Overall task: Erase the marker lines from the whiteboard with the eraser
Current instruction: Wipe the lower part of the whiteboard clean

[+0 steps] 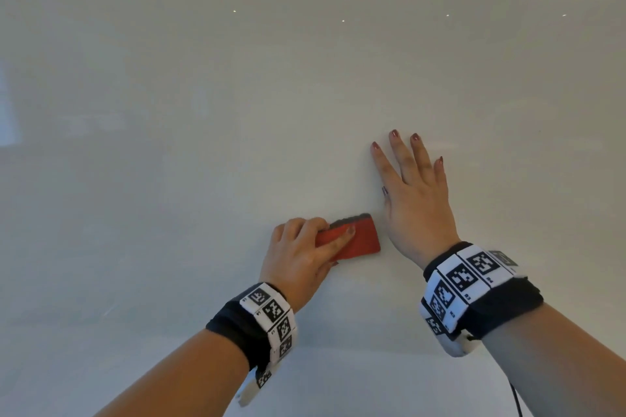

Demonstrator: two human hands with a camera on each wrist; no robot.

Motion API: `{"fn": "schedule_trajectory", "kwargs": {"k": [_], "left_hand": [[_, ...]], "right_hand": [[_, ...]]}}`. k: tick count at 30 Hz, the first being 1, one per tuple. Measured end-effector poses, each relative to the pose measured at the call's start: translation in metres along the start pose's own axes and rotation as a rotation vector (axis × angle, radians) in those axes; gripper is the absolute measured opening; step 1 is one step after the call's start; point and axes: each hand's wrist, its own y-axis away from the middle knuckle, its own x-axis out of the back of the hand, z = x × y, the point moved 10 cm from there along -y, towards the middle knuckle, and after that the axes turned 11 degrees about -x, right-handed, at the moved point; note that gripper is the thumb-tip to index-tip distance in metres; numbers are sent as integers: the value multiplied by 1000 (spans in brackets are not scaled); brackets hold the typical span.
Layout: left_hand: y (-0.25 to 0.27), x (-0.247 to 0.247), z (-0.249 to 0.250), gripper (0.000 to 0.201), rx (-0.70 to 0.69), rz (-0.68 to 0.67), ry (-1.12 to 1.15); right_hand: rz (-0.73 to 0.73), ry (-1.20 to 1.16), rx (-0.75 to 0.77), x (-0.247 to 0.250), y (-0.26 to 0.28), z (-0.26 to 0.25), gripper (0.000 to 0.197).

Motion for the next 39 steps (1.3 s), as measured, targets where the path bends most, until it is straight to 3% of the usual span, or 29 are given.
{"fn": "schedule_trajectory", "kwargs": {"k": [6,14,22,25,31,39], "left_hand": [[48,-42,33,62,-89,-119,28],[58,-38,28,64,-176,-148,-80],[8,48,-66,58,236,99,-111],[6,49,-70,59,269,94,-98],[33,18,-41,63,50,-9,-68],[142,-40,-20,72,-233,-314,-55]], "right_hand": [[9,25,37,-6,0,2,76],[-12,20,54,-10,0,5,77],[-22,58,36,-13,-1,2,79],[-27,68,12,-14,0,-1,76],[-47,46,-32,-10,2,-3,67],[-79,53,-64,-10,4,-1,66]]}}
